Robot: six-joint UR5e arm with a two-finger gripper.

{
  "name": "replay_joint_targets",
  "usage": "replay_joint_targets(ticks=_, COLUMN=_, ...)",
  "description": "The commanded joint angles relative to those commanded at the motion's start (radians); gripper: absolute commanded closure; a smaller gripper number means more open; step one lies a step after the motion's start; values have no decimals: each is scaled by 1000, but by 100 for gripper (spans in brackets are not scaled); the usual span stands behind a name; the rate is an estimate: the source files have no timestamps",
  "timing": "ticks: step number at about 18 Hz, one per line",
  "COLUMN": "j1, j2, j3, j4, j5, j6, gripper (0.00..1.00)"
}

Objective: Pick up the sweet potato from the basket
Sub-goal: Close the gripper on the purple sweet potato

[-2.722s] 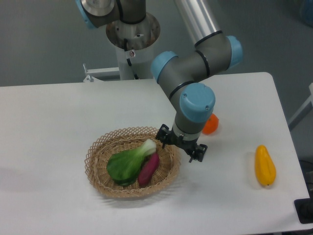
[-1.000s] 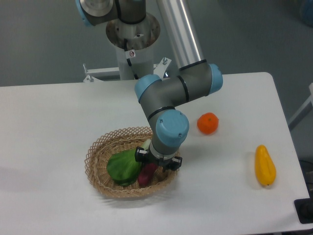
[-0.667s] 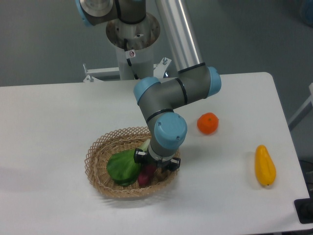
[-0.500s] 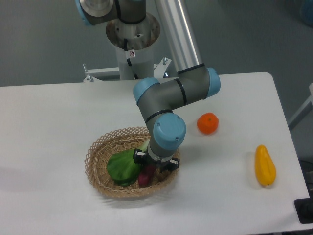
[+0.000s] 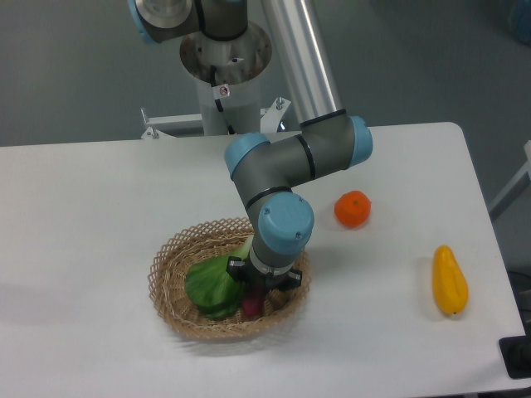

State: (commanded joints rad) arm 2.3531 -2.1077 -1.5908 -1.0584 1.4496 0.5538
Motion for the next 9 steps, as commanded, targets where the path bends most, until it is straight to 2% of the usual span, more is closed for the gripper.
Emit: replay_joint_targets(ticks=9, j1=5, j2=38, j3=14, j4=-6, j5=-12, j6=6, gripper=68)
